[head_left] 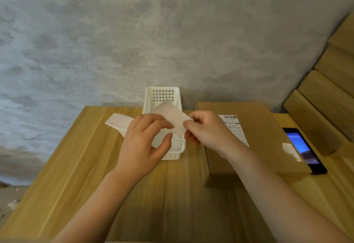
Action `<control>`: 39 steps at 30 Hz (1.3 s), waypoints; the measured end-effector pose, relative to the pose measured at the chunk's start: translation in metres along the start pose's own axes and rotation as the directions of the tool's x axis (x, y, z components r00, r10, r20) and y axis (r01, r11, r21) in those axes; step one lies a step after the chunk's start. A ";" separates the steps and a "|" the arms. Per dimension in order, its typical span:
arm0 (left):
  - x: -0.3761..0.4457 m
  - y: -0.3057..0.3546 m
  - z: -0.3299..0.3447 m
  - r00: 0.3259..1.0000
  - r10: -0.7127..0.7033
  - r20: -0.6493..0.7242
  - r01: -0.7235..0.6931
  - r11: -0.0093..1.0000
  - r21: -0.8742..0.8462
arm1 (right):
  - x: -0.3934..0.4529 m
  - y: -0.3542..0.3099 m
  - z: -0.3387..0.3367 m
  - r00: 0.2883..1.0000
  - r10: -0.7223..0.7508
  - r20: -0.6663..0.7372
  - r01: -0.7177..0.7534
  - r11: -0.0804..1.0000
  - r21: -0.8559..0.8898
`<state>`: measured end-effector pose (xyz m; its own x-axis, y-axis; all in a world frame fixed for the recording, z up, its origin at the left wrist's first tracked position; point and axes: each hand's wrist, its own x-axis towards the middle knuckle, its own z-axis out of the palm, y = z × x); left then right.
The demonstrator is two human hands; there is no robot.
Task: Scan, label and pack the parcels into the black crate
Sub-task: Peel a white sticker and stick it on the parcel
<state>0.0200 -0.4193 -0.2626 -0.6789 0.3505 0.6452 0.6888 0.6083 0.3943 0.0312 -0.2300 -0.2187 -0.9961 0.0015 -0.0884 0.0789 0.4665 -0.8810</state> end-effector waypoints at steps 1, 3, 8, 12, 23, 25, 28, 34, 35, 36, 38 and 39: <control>0.002 0.006 0.003 0.999 -0.047 -0.022 0.046 0.999 -0.027 | -0.004 0.003 -0.009 1.000 -0.012 -0.003 0.012 0.999 -0.043; 0.010 0.019 0.010 0.985 -0.160 -0.061 0.155 0.986 -0.068 | -0.012 0.013 -0.031 1.000 -0.023 0.002 0.023 0.993 -0.115; 0.033 0.057 0.034 0.915 -0.381 0.136 0.404 0.871 -0.280 | -0.035 0.041 -0.086 0.998 -0.027 0.051 0.041 0.955 -0.293; 0.040 0.089 0.062 0.894 -0.366 0.257 0.435 0.844 -0.315 | -0.055 0.066 -0.123 0.995 0.006 0.095 0.023 0.952 -0.307; 0.052 0.163 0.145 0.856 -0.354 0.377 0.421 0.901 -0.108 | -0.083 0.140 -0.201 0.980 0.150 -0.133 -0.178 0.958 -0.224; 0.053 0.169 0.154 0.861 -0.347 0.371 0.394 0.917 -0.059 | -0.084 0.148 -0.203 0.975 0.177 -0.135 -0.205 0.950 -0.236; 0.054 0.172 0.160 0.863 -0.333 0.381 0.359 0.933 0.003 | -0.083 0.153 -0.206 0.975 0.193 -0.114 -0.217 0.940 -0.264; 0.057 0.171 0.166 0.854 -0.328 0.404 0.314 0.944 0.102 | -0.078 0.161 -0.203 0.979 0.159 -0.128 -0.196 0.907 -0.373; 0.057 0.171 0.166 0.854 -0.328 0.403 0.309 0.944 0.112 | -0.078 0.162 -0.203 0.980 0.156 -0.126 -0.194 0.901 -0.388; 0.057 0.171 0.166 0.856 -0.327 0.401 0.305 0.945 0.121 | -0.077 0.162 -0.202 0.980 0.156 -0.122 -0.192 0.895 -0.403; 0.057 0.171 0.166 0.857 -0.326 0.399 0.297 0.945 0.132 | -0.075 0.162 -0.202 0.981 0.157 -0.116 -0.192 0.879 -0.437; 0.057 0.172 0.165 0.855 -0.328 0.402 0.299 0.945 0.134 | -0.075 0.162 -0.202 0.981 0.157 -0.115 -0.192 0.873 -0.448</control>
<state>0.0575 -0.1773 -0.2659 -0.9083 0.3865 0.1599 0.4138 0.7751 0.4775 0.1105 0.0239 -0.2606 -0.9692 0.1764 -0.1718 0.2426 0.8031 -0.5442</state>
